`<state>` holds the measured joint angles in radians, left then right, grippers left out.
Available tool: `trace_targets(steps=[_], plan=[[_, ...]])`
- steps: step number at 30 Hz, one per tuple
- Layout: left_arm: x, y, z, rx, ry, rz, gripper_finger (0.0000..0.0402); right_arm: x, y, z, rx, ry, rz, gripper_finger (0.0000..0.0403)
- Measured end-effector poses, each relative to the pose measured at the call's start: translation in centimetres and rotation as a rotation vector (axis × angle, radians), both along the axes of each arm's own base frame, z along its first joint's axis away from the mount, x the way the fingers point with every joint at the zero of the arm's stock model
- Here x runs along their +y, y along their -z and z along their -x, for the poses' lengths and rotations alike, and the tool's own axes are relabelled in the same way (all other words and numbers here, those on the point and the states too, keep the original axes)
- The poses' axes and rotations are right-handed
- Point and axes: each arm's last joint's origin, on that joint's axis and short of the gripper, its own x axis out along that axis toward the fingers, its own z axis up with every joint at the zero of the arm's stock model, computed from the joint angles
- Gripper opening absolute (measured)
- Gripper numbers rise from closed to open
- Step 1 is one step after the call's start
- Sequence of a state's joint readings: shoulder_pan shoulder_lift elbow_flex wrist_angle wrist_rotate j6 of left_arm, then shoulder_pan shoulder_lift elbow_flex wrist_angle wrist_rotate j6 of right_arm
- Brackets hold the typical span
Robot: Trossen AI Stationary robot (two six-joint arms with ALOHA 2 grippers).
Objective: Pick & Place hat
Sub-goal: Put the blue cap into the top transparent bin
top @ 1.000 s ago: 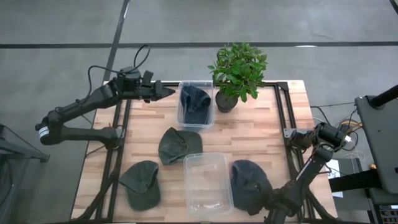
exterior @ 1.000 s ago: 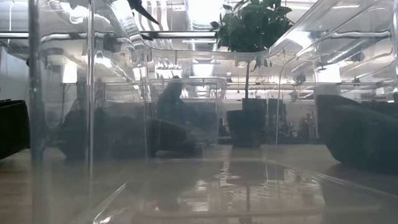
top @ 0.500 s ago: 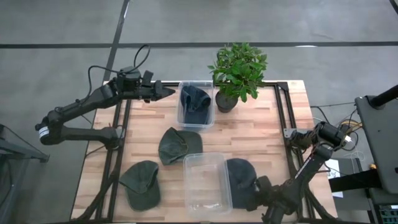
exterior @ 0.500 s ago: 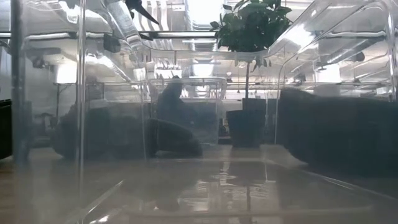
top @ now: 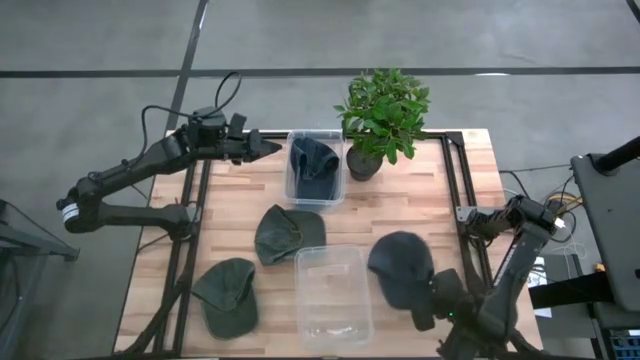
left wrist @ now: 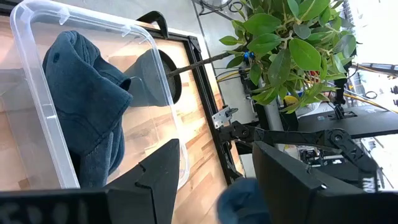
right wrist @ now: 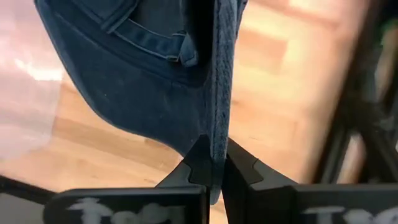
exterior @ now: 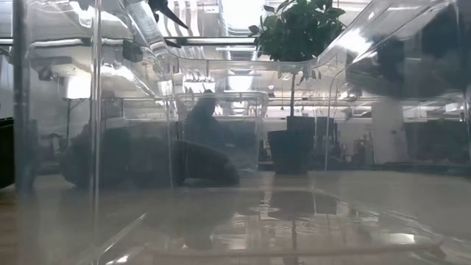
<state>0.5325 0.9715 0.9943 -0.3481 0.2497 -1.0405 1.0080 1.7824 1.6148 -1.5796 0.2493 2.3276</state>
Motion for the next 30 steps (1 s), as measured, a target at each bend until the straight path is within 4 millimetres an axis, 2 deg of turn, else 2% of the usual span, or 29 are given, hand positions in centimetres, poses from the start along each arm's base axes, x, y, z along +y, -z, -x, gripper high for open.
trace_targets(steps=[5, 15, 20, 25, 30], plan=[[0.0, -0.2, 0.0, -0.019, 0.003, -0.022, 0.0195, -0.6, -1.6, -0.1, -0.088, -0.003, -0.015, 0.0009], [-0.1, -0.5, 0.0, -0.042, 0.022, -0.034, 0.0195, -0.3, -4.4, -0.8, -0.22, -0.022, -0.064, 0.0009], [-0.1, -0.5, 0.0, -0.043, 0.023, -0.03, 0.0195, -0.5, -5.6, -1.2, -0.341, -0.03, -0.026, 0.0009], [-0.2, -0.6, 0.0, -0.057, 0.068, -0.013, 0.0195, -1.5, -7.9, -2.7, -0.57, -0.052, 0.095, 0.0009], [-0.3, -1.5, -0.1, -0.127, 0.123, -0.105, 0.0195, -4.1, -10.4, -5.3, -0.744, -0.043, 0.301, 0.001]])
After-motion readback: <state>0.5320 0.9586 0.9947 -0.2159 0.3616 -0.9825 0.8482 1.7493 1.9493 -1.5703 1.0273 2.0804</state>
